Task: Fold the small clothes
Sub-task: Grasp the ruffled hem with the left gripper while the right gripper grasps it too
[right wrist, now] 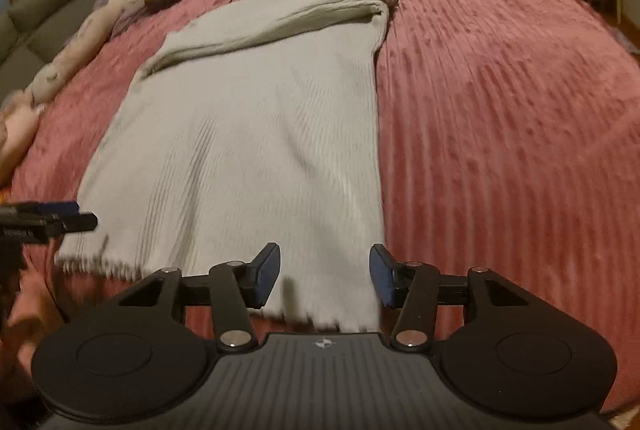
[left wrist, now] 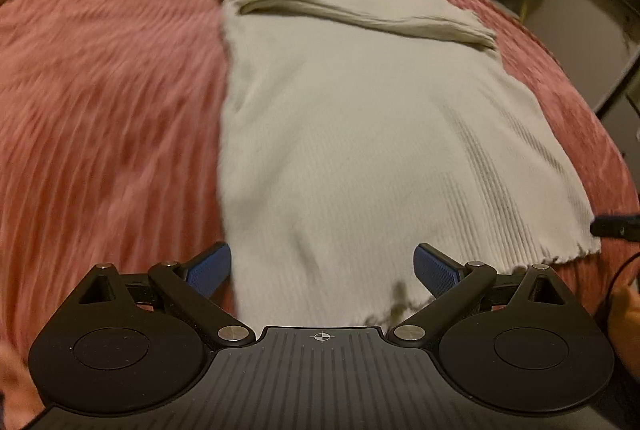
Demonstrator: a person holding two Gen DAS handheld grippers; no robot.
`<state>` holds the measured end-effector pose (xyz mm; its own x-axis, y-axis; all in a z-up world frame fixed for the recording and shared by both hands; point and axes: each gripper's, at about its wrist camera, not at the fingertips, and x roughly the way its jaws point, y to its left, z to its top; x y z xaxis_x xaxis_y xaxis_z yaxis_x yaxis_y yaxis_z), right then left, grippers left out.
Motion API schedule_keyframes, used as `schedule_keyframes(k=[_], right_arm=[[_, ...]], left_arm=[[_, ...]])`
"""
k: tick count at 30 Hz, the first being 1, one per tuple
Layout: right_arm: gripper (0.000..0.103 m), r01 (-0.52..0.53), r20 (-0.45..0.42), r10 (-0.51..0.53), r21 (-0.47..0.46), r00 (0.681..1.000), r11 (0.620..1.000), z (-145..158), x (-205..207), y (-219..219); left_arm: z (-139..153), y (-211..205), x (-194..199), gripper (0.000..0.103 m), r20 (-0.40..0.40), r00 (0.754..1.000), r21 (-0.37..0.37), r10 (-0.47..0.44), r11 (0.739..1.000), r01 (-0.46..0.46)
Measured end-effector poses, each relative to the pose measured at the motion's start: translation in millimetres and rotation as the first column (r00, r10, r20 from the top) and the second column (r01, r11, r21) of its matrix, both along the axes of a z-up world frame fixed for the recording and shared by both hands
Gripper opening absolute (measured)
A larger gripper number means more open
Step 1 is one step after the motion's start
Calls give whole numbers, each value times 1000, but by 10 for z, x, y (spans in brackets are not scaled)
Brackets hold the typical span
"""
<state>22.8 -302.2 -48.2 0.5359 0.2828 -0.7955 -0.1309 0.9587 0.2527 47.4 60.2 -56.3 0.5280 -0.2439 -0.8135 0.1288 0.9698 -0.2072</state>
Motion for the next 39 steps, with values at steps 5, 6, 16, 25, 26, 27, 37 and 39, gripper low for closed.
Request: schedule_keyframes(k=[5,6,16,25,26,27,37,39], right_arm=[[49,66,-46,-63,71,997,995,-89,-59,-149],[49,75,-50,-70,99,996,992,-103,-65,-183],[20,92,-114,-71,192,991,977,-255,-14,-181],[26,115,-144,-85,217,986,969,-281,60,-216],[26,116,-143,-85,222,986,968,-286,61,-232],[26,115,-147,-83,225,986,968,-294,68,-234],[18,75,-128,-49,209,991,975,-242,68,-177],[20,81,-140,-51,221,989,972,-261,85,-197]], left_arm=[[8,217,-94,100,-36,998,-71,61,995,-63],[-1,254,-106,100,-48,997,-111,65,991,-70],[-95,434,-72,75,-147,985,-266,86,956,-123],[-145,527,-91,73,-215,975,-352,57,927,-132],[-167,527,-86,72,-228,972,-363,55,922,-137],[-177,520,-79,67,-233,971,-366,52,920,-137],[-267,470,-4,53,-269,963,-401,29,905,-139],[-273,501,2,50,-274,961,-419,34,895,-151]])
